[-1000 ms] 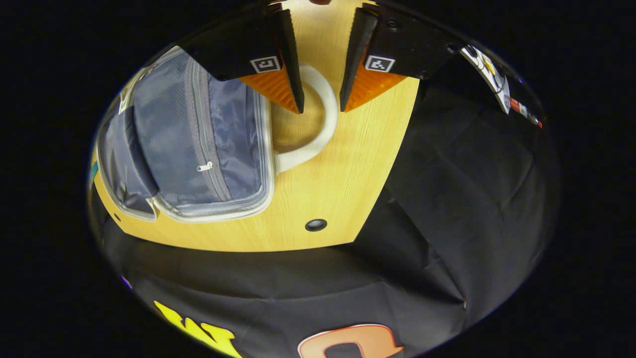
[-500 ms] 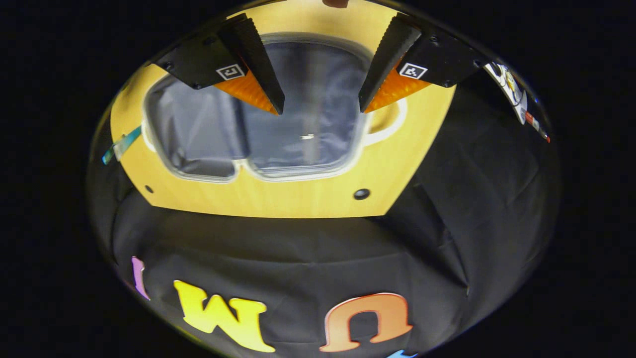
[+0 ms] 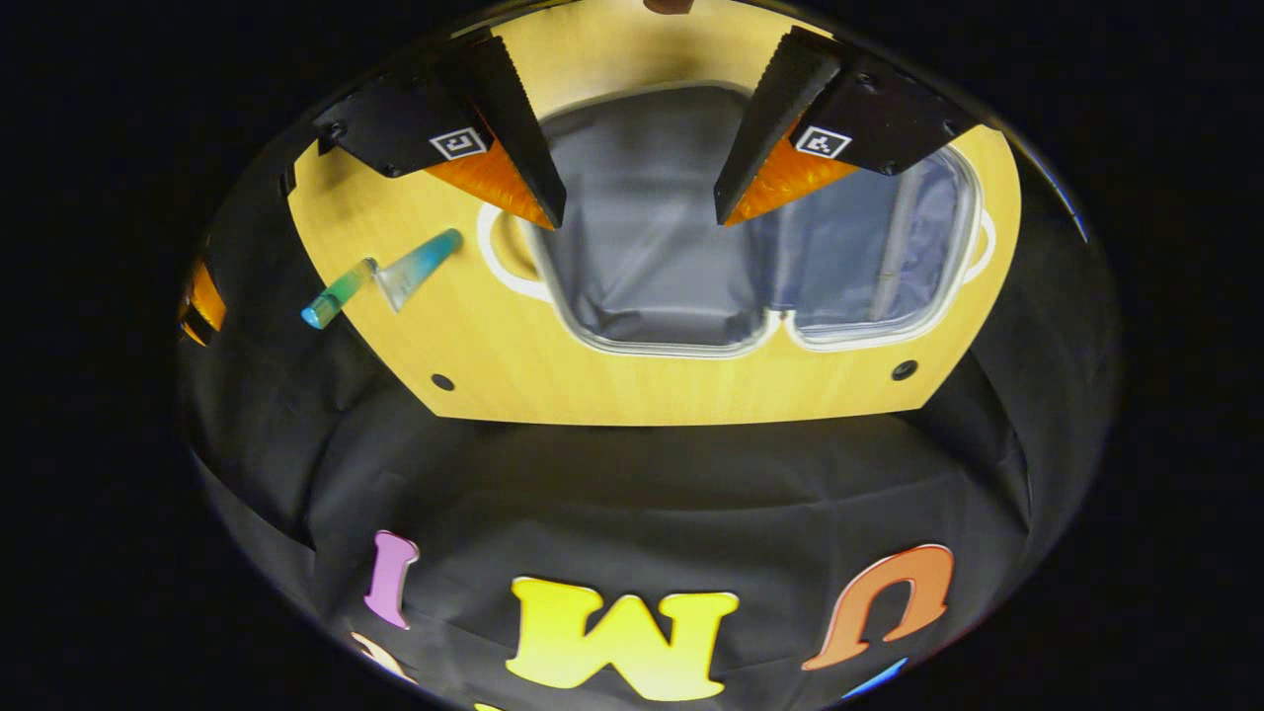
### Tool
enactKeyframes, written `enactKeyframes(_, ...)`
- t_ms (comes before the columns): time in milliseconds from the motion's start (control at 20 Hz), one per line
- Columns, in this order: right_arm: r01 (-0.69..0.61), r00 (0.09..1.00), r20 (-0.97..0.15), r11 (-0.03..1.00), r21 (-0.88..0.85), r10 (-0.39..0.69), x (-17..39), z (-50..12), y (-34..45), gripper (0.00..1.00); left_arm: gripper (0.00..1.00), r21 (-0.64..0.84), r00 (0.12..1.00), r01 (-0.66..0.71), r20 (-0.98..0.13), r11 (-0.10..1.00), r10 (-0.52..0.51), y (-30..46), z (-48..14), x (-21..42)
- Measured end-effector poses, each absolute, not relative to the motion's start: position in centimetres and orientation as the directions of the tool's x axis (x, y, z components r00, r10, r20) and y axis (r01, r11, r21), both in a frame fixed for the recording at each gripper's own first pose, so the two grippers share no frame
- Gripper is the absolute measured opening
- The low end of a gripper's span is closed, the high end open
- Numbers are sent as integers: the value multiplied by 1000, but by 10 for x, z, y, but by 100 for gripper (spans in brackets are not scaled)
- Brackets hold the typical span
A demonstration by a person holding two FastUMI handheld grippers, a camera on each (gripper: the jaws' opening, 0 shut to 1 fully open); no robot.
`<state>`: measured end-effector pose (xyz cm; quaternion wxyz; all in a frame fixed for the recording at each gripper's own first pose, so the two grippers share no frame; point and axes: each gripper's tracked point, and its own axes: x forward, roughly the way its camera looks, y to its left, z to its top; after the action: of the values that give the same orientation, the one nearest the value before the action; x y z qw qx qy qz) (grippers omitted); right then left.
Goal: First open the suitcase, pack the skin care products into it, and then close the suitcase.
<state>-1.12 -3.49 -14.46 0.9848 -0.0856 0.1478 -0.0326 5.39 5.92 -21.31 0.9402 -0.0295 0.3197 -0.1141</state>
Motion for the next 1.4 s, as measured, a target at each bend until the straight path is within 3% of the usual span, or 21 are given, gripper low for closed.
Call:
enactKeyframes(400, -13, 940, -336, 983, -183, -50, -8, -169, -74, 80, 97, -165, 695, 330, -624, 929, -358, -51, -239, 38)
enactKeyframes(650, -58, 923, -385, 981, -186, -19, -1, -195, -89, 80, 97, -222, 679, 329, -620, 918, -394, -116, -266, 56)
enactKeyframes(850, -94, 904, -427, 984, -153, 20, 6, -218, -96, 80, 98, -235, 696, 281, -617, 930, -366, -143, -292, 83)
enactKeyframes(1100, -167, 879, -467, 978, -121, 92, 33, -259, -80, 80, 98, -168, 761, 177, -602, 970, -243, -136, -313, 118)
enactKeyframes(1250, -197, 870, -478, 974, -115, 120, 48, -270, -68, 79, 97, -158, 777, 155, -590, 975, -220, -138, -319, 126)
enactKeyframes(1400, -194, 860, -495, 976, -99, 121, 68, -286, -55, 80, 87, -140, 785, 159, -583, 977, -211, -141, -322, 133)
